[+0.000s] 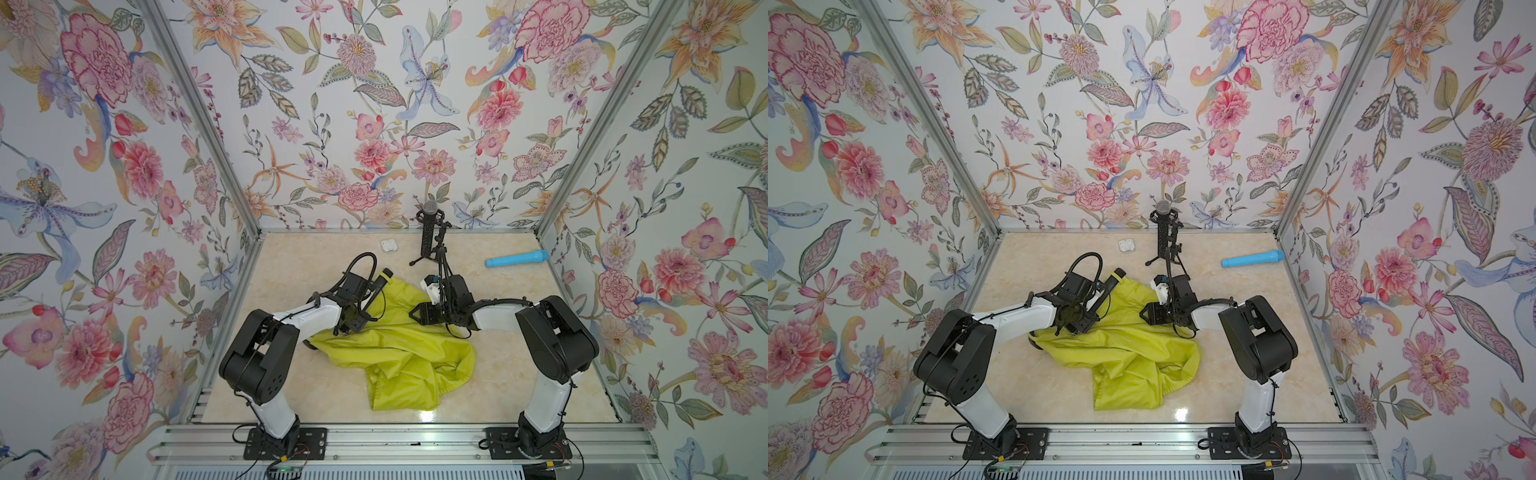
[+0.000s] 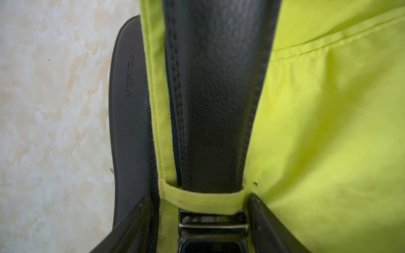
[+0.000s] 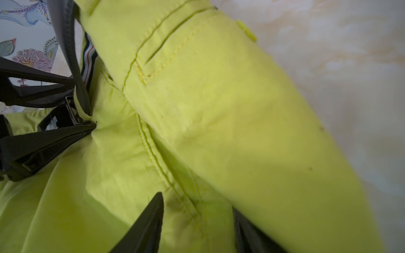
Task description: Remove the belt from the trousers
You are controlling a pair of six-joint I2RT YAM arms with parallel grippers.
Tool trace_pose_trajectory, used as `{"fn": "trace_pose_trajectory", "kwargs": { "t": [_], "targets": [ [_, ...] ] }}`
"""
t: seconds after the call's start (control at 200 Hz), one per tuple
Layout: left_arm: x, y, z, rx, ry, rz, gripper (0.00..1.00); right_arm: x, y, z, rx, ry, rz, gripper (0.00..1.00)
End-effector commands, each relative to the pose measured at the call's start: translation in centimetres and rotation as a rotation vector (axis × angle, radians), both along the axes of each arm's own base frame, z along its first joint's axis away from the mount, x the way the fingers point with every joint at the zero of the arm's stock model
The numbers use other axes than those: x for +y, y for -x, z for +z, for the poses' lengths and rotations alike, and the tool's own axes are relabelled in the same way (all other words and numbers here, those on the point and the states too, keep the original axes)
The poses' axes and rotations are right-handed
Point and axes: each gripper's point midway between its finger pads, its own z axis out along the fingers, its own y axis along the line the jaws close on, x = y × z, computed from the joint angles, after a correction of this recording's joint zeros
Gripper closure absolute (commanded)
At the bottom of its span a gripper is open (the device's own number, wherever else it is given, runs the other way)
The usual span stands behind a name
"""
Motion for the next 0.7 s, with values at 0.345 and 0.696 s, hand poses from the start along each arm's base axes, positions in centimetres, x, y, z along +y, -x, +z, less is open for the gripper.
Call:
{"fn": "trace_pose_trajectory", "kwargs": {
  "t": [0.345, 0.696],
  "targets": [
    [2.1, 5.0, -0.7, 0.258, -0.027, -0.056, 0.72, -3.9, -0.8, 0.7, -0.025, 0.083, -0.105, 0.47],
    [-2.4, 0.3, 9.2, 0.030, 0.078, -0.158, 0.94, -1.7, 1.5, 12.9, -0.419, -0.005, 0.022, 0.35]
  ]
}}
